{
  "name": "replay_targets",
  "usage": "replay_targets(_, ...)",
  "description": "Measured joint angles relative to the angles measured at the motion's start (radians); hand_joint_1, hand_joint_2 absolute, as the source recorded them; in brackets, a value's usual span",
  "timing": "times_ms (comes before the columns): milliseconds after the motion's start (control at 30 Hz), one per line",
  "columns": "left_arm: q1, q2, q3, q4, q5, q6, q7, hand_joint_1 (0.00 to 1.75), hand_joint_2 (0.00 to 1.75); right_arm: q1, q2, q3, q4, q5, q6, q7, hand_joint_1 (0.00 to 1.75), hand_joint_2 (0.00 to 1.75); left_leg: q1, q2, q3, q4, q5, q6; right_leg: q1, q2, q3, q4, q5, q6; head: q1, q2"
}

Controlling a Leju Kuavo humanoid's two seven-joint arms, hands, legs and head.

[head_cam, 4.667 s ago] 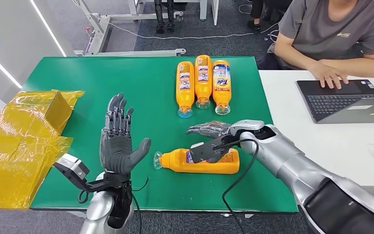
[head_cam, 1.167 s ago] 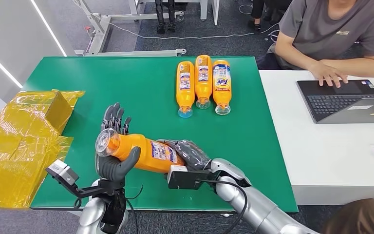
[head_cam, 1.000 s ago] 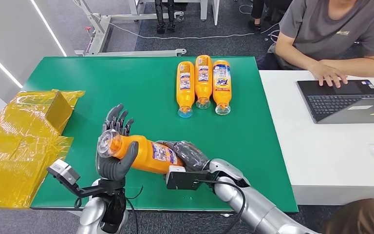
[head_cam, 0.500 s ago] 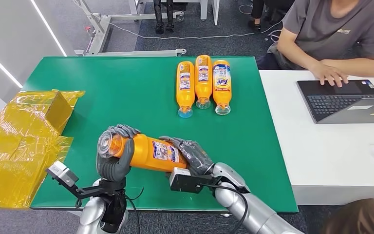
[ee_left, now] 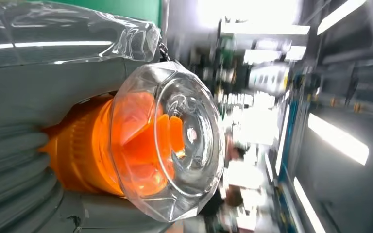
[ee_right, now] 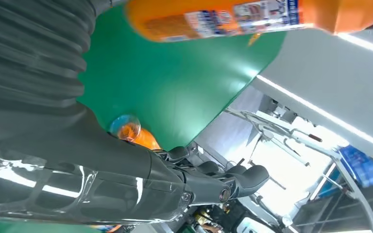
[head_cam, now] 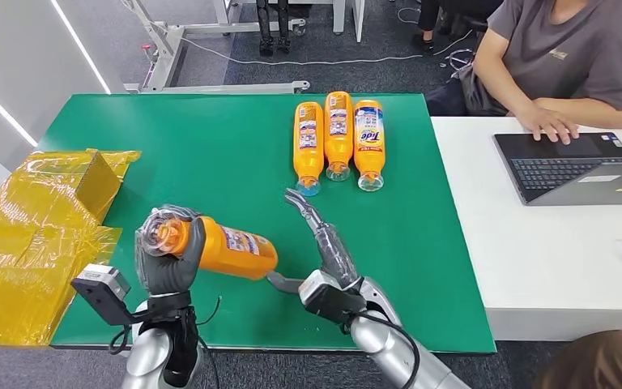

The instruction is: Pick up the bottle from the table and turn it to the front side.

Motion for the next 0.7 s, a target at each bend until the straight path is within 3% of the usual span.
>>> replay_targets(133,0.001,0.026,0.02,-0.073,-0.173,0.169,-0.003,1.75,1.75,0.052,-0.001,0.0,-0.058,-0.036,-0.043,-0.025,0.0,1.75,0.0,0.0,0.0,0.0,0.0,0.0,0.0,0.0,0.0,0.0,-0.001,0.0,0.0,0.0)
replay_targets(267,-0.001,0.084,0.039,-0.134,-0.392,0.29,0.028,1.75,1.75,0.125,-0.003,-0.002,-0.15,-0.071,-0.092,-0.042,0.0,1.75,0.0,0.0,0.0,-0.001,0.0,0.0,0.0,0.0,-0.001,0.0,-0.001,0.0,0.0,0.0)
replay_targets(367,-0.01,0.136,0.052,-0.147,-0.55,0.335,0.085,1.75,1.75,0.166,-0.004,-0.009,-0.212,-0.093,-0.122,-0.05,0.0,1.75,0.0,0.0,0.0,-0.001,0.0,0.0,0.0,0.0,-0.001,0.0,-0.001,-0.001,0.0,0.0)
replay_targets(533,-0.029,0.184,0.061,-0.14,-0.641,0.346,0.136,1.75,1.75,0.186,-0.005,-0.018,-0.249,-0.107,-0.142,-0.054,0.0,1.75,0.0,0.0,0.0,-0.001,0.0,0.0,0.0,0.0,-0.001,0.0,-0.001,-0.001,0.0,0.0)
replay_targets(633,-0.133,0.336,0.068,-0.033,-0.787,0.328,0.212,1.75,1.75,0.216,-0.007,-0.048,-0.324,-0.15,-0.178,-0.056,0.0,1.75,0.0,0.001,0.001,-0.001,0.002,-0.001,0.0,0.0,-0.001,0.0,0.0,-0.002,0.0,0.0)
replay_targets(700,-0.196,0.417,0.06,0.048,-0.811,0.28,0.213,1.75,1.75,0.226,-0.011,-0.061,-0.353,-0.184,-0.19,-0.061,0.0,1.75,0.0,0.001,0.001,-0.001,0.003,-0.002,0.0,0.001,-0.001,0.001,0.001,-0.003,0.0,0.0)
